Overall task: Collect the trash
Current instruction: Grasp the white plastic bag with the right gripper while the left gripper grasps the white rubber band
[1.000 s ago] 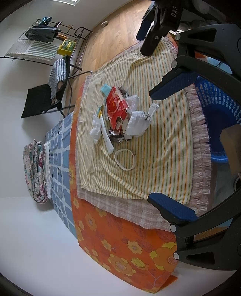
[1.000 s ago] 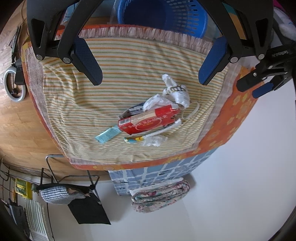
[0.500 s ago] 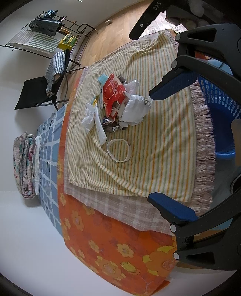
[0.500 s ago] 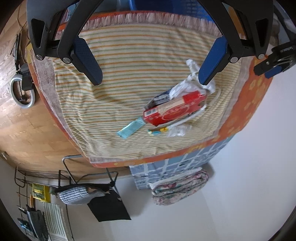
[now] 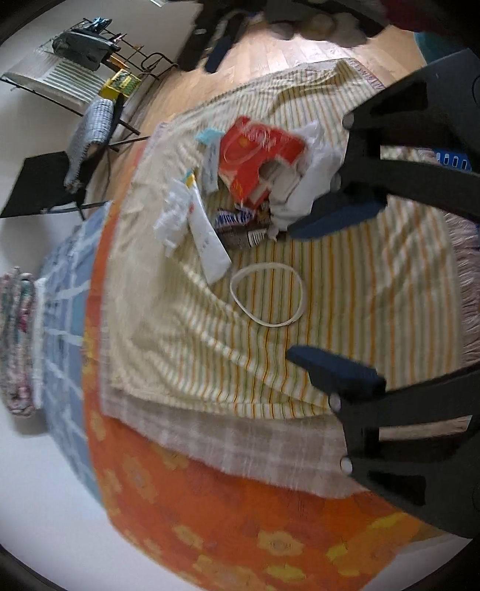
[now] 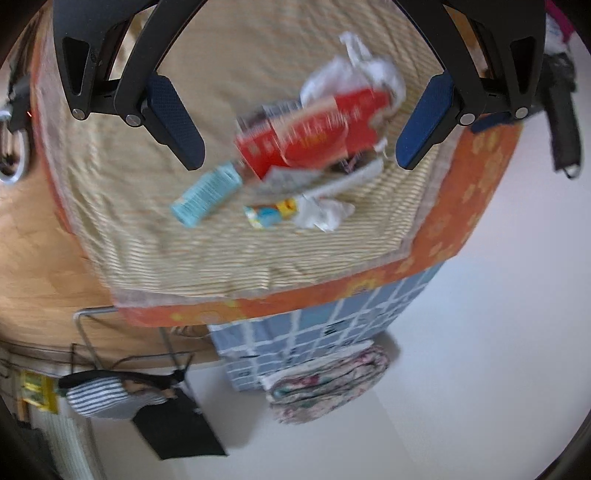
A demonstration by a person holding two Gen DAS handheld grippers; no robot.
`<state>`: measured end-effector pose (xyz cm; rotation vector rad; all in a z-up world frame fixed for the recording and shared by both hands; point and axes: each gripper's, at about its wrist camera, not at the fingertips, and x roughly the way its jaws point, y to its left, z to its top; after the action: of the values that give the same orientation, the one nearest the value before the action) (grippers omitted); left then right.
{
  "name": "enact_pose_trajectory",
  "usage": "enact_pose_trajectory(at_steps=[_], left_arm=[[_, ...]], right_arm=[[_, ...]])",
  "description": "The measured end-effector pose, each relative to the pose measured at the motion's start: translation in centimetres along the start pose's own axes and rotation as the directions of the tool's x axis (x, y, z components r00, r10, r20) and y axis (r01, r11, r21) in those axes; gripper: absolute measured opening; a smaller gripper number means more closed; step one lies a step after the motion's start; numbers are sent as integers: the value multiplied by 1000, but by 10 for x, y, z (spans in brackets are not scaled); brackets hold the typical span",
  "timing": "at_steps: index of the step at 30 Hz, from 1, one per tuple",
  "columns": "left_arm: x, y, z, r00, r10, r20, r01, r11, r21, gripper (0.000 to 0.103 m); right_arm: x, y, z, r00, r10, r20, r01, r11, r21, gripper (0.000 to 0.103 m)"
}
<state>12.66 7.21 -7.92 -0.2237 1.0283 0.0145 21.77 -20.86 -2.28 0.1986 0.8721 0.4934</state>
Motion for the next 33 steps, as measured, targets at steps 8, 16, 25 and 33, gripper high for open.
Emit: enact_pose_trajectory(at_steps=[8, 16, 25, 33], left_arm=[[40, 11, 7, 998, -52, -46, 53, 998, 22, 40], [70, 23, 11, 997, -16, -77, 17, 1000, 8, 12], [62, 25, 0, 1000, 14, -26, -13, 999, 41, 1], [34, 27, 2, 999, 48, 22, -49, 998, 30, 0]], right_arm=[[95, 4, 42, 990, 66, -122, -77, 993, -86, 102], [162, 46, 59, 972, 22, -235, -97, 945, -312, 102], [203, 61, 42, 936, -98, -338, -57, 906, -419, 83], [200, 49, 43, 928, -107, -358, -28, 935, -353, 28]])
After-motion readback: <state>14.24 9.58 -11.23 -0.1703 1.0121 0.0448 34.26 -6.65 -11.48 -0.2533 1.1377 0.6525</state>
